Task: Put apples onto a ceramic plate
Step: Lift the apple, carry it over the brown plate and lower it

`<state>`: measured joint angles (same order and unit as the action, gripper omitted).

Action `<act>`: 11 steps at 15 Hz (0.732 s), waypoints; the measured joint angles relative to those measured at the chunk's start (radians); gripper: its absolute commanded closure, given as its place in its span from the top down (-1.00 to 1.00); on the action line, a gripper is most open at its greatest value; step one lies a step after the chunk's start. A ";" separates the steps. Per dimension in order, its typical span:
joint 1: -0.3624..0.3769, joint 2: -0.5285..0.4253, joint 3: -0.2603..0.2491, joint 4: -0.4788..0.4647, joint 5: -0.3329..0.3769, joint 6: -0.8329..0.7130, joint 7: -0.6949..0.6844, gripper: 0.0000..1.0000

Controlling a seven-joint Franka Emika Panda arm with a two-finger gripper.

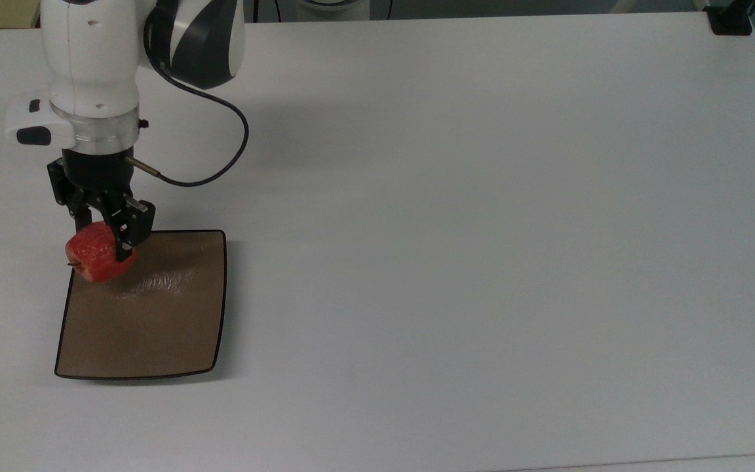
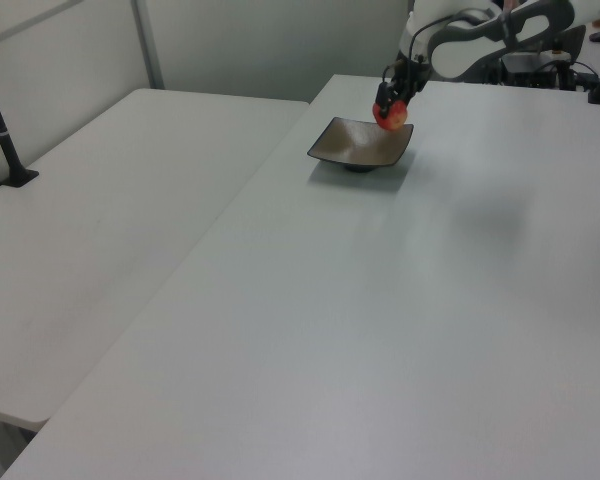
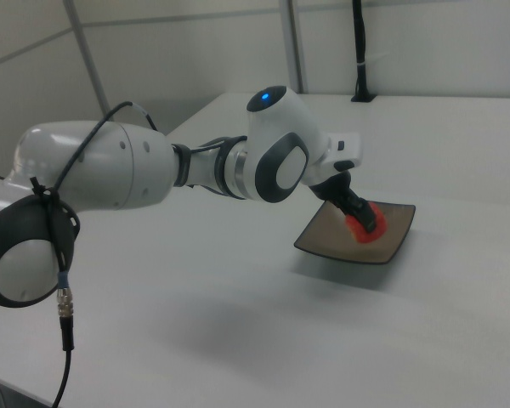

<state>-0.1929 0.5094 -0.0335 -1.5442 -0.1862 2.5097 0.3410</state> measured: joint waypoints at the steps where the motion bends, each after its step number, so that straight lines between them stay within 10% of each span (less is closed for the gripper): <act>1: 0.003 0.014 0.000 0.011 0.000 0.012 0.021 0.57; 2: 0.005 0.025 0.000 0.020 -0.001 0.015 0.031 1.00; 11: 0.014 0.047 -0.002 0.039 -0.046 0.013 0.040 1.00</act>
<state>-0.1794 0.5567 -0.0355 -1.5048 -0.2324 2.5223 0.3810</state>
